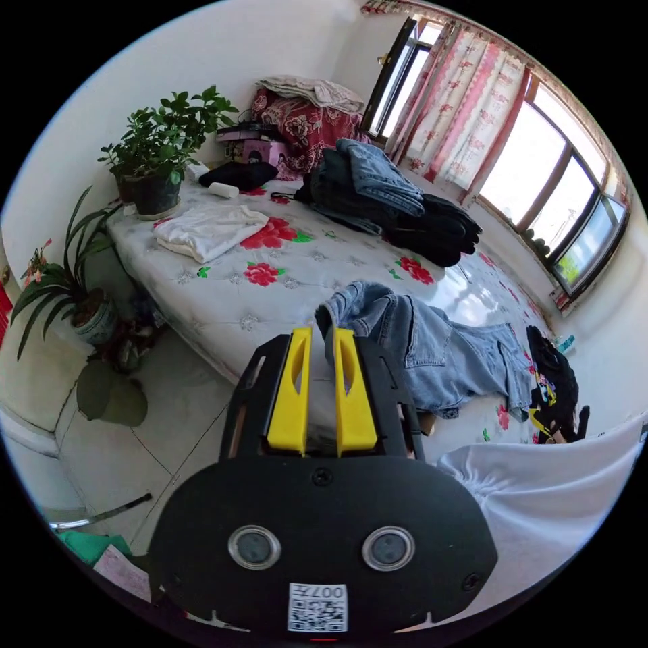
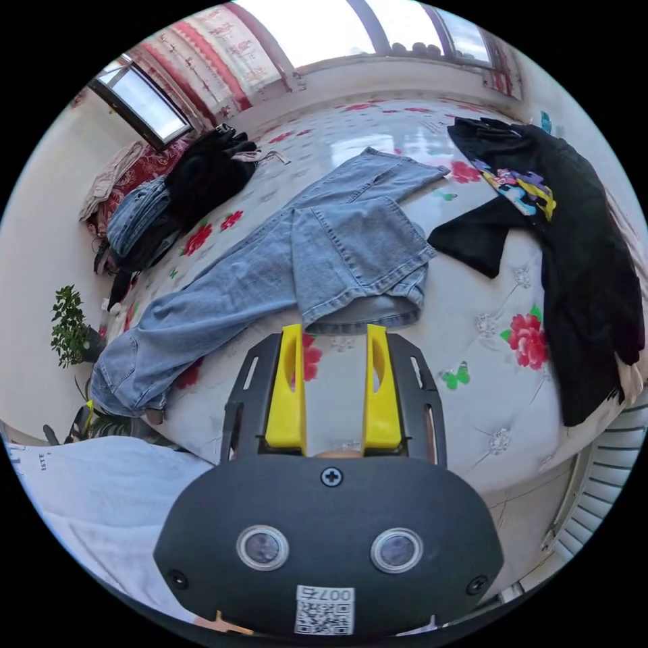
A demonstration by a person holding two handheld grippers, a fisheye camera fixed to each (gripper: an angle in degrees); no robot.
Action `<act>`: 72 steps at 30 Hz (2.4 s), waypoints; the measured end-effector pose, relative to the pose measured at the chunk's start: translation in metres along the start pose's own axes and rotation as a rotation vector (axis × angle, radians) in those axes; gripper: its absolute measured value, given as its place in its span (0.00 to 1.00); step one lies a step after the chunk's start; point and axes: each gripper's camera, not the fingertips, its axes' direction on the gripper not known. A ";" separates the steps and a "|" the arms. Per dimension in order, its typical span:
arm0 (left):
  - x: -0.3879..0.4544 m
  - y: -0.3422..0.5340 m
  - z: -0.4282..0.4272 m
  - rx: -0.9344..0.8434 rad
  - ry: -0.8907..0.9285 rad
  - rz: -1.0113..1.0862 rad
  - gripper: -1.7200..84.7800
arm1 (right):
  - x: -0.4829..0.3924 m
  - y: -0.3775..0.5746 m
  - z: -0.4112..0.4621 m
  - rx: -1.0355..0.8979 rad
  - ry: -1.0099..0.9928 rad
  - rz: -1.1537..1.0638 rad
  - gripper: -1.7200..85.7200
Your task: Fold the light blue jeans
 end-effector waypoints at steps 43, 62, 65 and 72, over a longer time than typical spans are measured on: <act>0.027 -0.178 -0.093 -0.025 0.446 -0.115 0.01 | 0.065 -0.043 -0.166 0.195 -0.200 0.120 0.11; 0.046 -0.193 -0.055 -0.217 0.408 0.164 0.03 | 0.059 -0.024 -0.086 0.104 -0.051 0.195 0.03; 0.018 -0.210 -0.089 -0.108 0.687 0.133 0.01 | 0.060 -0.022 -0.153 0.338 -0.235 0.196 0.02; -0.050 -0.238 -0.127 0.309 1.121 -0.010 0.01 | 0.031 -0.038 -0.283 0.762 -0.345 0.076 0.02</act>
